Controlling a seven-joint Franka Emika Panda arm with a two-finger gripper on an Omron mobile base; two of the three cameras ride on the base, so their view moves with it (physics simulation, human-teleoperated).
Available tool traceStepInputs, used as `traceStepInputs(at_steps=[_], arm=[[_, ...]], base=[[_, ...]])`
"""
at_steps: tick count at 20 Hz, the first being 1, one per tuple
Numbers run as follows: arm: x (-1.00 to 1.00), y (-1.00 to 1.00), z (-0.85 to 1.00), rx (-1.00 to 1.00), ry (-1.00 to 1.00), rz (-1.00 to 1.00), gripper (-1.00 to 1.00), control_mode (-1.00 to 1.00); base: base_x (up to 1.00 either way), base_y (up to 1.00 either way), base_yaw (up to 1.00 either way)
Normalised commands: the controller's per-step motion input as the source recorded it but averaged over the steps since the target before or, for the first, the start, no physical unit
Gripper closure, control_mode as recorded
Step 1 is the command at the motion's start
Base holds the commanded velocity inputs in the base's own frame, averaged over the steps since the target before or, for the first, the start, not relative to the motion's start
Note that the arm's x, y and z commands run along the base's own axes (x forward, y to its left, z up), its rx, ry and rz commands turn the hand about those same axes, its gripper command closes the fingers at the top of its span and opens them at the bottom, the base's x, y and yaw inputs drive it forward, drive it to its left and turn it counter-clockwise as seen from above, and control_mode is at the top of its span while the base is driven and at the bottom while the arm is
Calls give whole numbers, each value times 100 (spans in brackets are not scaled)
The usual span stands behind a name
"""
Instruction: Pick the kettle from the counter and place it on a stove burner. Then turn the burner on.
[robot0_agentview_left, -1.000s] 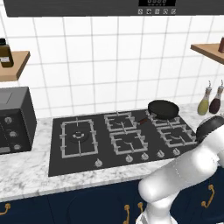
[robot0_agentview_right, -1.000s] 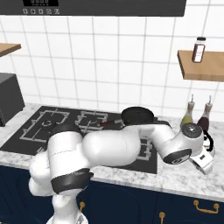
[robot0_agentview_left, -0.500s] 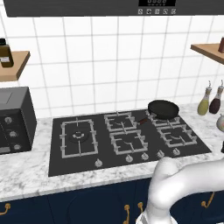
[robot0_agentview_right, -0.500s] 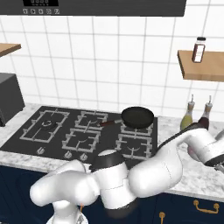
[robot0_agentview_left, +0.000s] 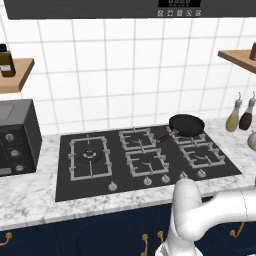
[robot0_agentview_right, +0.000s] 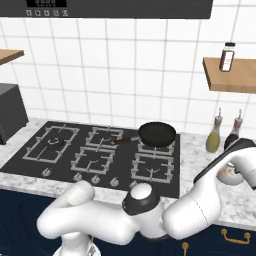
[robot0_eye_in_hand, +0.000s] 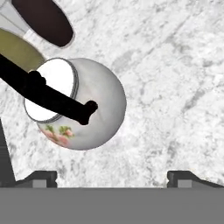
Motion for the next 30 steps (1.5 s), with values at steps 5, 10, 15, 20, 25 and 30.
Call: traceStepInputs(at_steps=[5, 10, 15, 20, 25, 30], arm=[[58, 2, -2, 0, -12, 7, -100, -100], [62, 0, -26, -2, -1, 12, -100, -100], [42, 0, -18, -3, 0, 6, 100, -100], [4, 0, 0, 0, -1, 0, 100, -100], [-13, 54, 30, 0, -23, 9, 100, -100], [-17, 100, 53, 0, -31, 27, 100, -100]], base=[[0, 0, 0], [0, 0, 0], [0, 0, 0], [0, 0, 0], [0, 0, 0], [0, 0, 0]])
